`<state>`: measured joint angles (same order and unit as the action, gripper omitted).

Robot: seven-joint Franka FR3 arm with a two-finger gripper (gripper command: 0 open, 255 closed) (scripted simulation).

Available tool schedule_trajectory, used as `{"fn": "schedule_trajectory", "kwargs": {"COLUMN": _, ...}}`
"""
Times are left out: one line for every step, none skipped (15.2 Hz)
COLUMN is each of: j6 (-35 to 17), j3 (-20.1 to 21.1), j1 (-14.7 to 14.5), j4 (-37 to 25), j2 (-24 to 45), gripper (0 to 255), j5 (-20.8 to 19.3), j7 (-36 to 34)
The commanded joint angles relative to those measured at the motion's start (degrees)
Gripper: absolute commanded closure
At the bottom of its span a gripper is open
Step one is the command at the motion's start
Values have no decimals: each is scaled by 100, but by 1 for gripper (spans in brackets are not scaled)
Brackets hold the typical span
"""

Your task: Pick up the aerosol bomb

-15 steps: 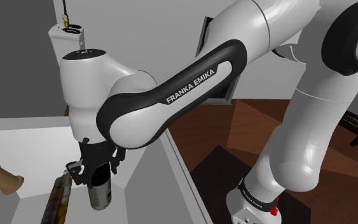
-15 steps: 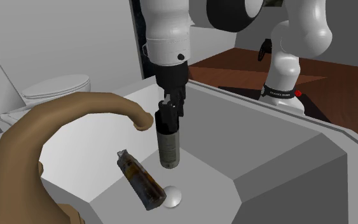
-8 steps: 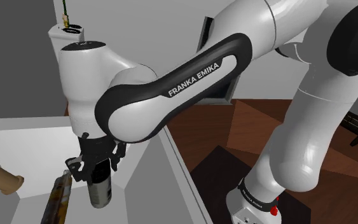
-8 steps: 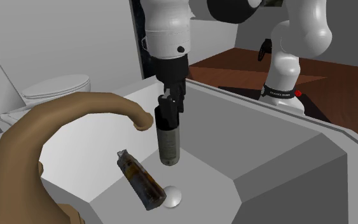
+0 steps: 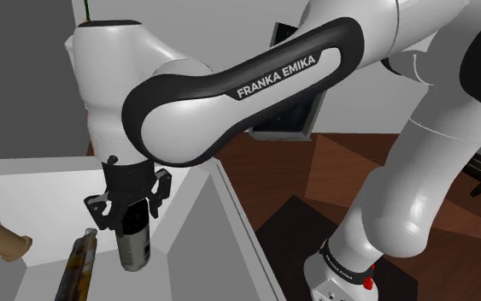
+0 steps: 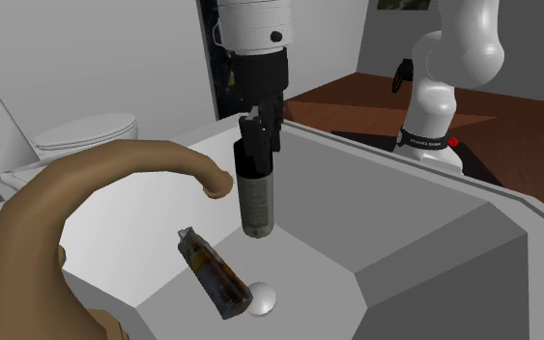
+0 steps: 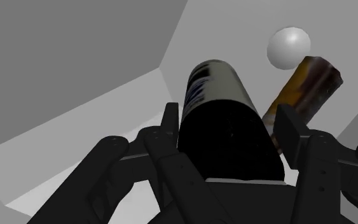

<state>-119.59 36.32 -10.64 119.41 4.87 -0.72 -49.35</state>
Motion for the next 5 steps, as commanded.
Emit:
{"fn": "schedule_trajectory", "kwargs": {"j6": 168, "j3": 1, "j1": 13, "j4": -110, "j2": -76, "gripper": 255, "j5": 50, "j7": 37}}
{"fn": "schedule_trajectory", "kwargs": {"j6": 241, "j3": 2, "j1": 18, "j4": -153, "j2": -113, "gripper": 255, "j5": 75, "j7": 53}}
{"fn": "schedule_trajectory", "kwargs": {"j6": 314, "j3": 3, "j1": 22, "j4": -197, "j2": -149, "gripper": 255, "j5": 99, "j7": 69}}
{"fn": "schedule_trajectory", "kwargs": {"j6": 326, "j3": 2, "j1": 23, "j4": -203, "j2": -156, "gripper": 255, "j5": 103, "j7": 71}}
{"fn": "schedule_trajectory", "kwargs": {"j6": 326, "j3": 2, "j1": 23, "j4": -203, "j2": -155, "gripper": 255, "j5": 102, "j7": 71}}
